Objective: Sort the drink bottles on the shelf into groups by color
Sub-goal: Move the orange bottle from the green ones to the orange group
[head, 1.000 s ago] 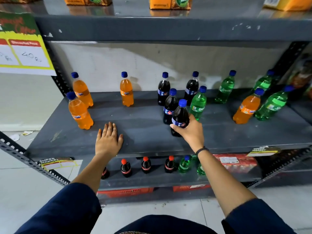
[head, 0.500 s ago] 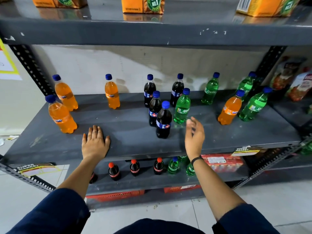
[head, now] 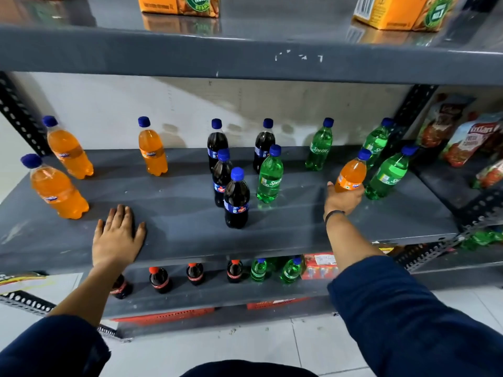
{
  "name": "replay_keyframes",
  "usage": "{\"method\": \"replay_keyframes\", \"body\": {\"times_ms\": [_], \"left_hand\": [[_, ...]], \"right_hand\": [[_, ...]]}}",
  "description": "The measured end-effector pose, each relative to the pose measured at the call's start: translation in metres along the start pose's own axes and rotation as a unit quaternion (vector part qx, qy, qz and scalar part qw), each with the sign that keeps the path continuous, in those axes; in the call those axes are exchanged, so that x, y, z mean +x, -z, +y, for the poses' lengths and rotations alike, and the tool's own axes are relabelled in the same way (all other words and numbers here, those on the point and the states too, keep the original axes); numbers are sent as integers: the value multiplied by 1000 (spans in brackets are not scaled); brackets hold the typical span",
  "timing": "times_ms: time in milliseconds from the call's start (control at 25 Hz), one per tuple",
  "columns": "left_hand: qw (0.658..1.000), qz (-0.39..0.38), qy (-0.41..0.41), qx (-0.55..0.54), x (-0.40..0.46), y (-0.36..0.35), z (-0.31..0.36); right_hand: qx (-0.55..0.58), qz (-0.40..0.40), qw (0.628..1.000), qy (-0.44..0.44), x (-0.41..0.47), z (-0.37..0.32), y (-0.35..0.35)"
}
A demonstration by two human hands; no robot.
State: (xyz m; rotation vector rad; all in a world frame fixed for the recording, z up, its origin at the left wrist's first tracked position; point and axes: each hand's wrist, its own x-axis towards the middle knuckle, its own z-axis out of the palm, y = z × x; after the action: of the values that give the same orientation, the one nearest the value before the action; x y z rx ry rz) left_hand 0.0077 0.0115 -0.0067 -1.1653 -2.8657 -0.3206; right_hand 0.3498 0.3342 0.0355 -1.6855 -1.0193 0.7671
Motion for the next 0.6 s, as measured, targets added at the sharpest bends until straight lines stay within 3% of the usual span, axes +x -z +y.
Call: {"method": "replay_keyframes", "body": {"times_ms": [280, 600], "left_hand": [[1000, -1, 2, -4, -1, 2, 2], [1000, -15, 1, 3, -1, 4, 1]], "right_hand": [[-46, -52, 993, 94, -12, 21, 25], [-21, -139, 974, 175, -142, 39, 50]]}}
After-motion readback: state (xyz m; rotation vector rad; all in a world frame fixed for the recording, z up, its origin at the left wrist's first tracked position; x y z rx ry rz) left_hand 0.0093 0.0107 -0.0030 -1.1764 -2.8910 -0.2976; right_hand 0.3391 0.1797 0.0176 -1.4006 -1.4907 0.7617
